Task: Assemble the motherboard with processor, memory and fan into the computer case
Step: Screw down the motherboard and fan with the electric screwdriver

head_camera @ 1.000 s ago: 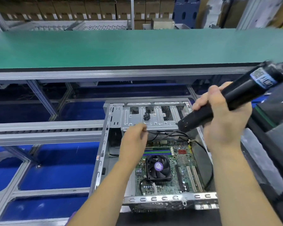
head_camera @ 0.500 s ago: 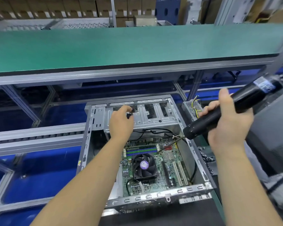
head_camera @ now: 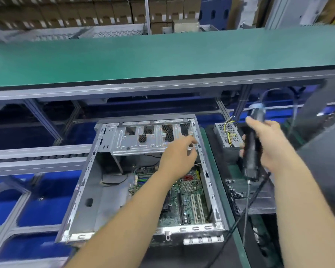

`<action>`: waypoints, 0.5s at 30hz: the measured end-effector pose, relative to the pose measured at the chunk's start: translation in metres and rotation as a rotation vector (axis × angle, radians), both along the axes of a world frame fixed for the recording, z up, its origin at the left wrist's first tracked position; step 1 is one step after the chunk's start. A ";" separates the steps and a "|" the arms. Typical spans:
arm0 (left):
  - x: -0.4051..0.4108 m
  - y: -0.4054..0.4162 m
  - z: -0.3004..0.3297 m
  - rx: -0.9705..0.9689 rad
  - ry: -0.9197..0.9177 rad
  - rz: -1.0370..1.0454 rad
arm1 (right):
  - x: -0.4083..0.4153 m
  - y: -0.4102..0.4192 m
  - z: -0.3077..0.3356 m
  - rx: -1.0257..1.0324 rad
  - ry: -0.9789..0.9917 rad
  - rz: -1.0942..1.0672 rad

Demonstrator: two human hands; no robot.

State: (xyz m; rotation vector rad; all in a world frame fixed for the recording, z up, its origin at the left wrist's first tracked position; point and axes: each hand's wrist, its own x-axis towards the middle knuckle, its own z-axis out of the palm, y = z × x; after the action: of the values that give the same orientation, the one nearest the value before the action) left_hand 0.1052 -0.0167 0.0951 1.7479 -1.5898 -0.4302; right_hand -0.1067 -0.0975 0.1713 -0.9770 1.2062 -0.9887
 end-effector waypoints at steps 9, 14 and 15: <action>-0.020 0.004 -0.019 0.035 -0.040 0.056 | 0.035 0.006 -0.127 0.109 0.423 0.242; -0.021 0.013 -0.027 0.045 -0.030 0.124 | 0.042 0.031 -0.162 0.150 0.581 0.303; -0.021 0.015 -0.027 0.048 -0.023 0.139 | 0.043 0.035 -0.164 0.113 0.626 0.302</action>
State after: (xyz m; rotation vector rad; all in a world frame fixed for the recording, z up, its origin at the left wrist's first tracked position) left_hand 0.0843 -0.0014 0.0677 1.8923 -1.4732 -0.3849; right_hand -0.0640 -0.0625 0.0075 -1.3842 1.5420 -0.3712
